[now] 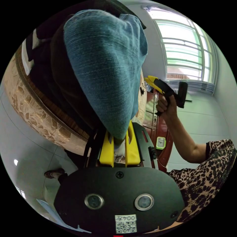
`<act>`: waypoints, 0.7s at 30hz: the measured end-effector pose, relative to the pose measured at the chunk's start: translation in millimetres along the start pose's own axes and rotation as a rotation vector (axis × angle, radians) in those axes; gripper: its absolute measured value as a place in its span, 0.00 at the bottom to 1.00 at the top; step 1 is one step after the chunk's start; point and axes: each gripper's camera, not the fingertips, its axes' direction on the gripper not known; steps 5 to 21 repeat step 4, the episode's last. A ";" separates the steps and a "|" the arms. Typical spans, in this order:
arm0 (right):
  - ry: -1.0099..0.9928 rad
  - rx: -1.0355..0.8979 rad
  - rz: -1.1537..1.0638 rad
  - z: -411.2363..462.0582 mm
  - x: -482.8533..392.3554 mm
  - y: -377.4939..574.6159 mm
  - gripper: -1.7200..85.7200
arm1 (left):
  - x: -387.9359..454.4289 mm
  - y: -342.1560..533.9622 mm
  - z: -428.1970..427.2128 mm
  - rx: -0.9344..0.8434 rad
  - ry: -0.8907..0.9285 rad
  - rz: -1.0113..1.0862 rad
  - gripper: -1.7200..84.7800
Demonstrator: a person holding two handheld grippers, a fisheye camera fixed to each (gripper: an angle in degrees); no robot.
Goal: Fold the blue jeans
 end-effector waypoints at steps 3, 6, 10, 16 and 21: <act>-0.038 -0.067 -0.041 14.9 9.3 -3.9 0.20 | -2.0 0.5 4.3 0.007 0.016 -0.011 0.11; -0.056 -0.103 -0.059 24.7 6.9 -7.1 0.20 | -3.1 1.2 6.8 0.004 0.027 -0.018 0.11; -0.056 -0.103 -0.059 24.7 6.9 -7.1 0.20 | -3.1 1.2 6.8 0.004 0.027 -0.018 0.11; -0.056 -0.103 -0.059 24.7 6.9 -7.1 0.20 | -3.1 1.2 6.8 0.004 0.027 -0.018 0.11; -0.056 -0.103 -0.059 24.7 6.9 -7.1 0.20 | -3.1 1.2 6.8 0.004 0.027 -0.018 0.11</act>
